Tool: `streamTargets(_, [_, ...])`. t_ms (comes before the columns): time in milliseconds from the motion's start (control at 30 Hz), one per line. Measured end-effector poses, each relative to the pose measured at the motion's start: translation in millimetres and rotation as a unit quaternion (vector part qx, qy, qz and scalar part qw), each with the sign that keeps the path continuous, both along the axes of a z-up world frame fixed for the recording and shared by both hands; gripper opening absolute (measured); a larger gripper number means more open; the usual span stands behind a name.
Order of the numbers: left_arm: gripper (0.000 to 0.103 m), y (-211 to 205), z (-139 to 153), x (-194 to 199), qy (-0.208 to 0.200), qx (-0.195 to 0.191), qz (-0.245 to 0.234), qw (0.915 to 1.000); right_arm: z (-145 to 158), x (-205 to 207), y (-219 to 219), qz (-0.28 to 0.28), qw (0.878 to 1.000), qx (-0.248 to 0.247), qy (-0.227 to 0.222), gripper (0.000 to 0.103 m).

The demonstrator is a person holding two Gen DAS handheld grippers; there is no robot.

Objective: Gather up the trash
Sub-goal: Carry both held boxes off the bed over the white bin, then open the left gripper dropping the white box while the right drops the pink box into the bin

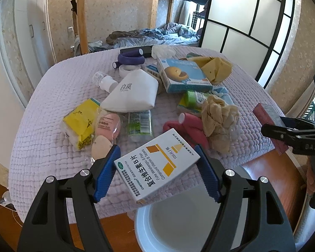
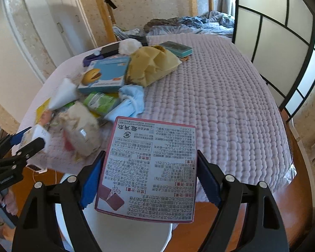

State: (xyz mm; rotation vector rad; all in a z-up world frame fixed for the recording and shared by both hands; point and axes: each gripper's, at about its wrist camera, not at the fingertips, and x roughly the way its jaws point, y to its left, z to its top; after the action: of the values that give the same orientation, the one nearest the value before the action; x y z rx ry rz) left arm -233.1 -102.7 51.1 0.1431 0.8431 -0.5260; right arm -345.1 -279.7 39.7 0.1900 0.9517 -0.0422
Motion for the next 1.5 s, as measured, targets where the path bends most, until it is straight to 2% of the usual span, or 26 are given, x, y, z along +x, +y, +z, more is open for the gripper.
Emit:
streamTargets(367, [0.074, -4.5, -4.1, -23.0, 0.019, 0.001, -0.004, 0.9998, -4.2, -27.0, 26.7, 0.055, 0.998, 0.007, 0.007, 0.08])
streamTargets(767, [0.074, -8.4, -12.0, -45.3, 0.036, 0.009, -0.012, 0.9993, -14.4, -46.9, 42.5, 0.085, 0.996, 0.011, 0.018, 0.08])
streamTargets(1500, [0.074, -8.9, -50.3, -65.7, 0.079, 0.035, -0.013, 0.9962, -50.1, -52.0, 53.5, 0.092, 0.994, 0.019, 0.054, 0.08])
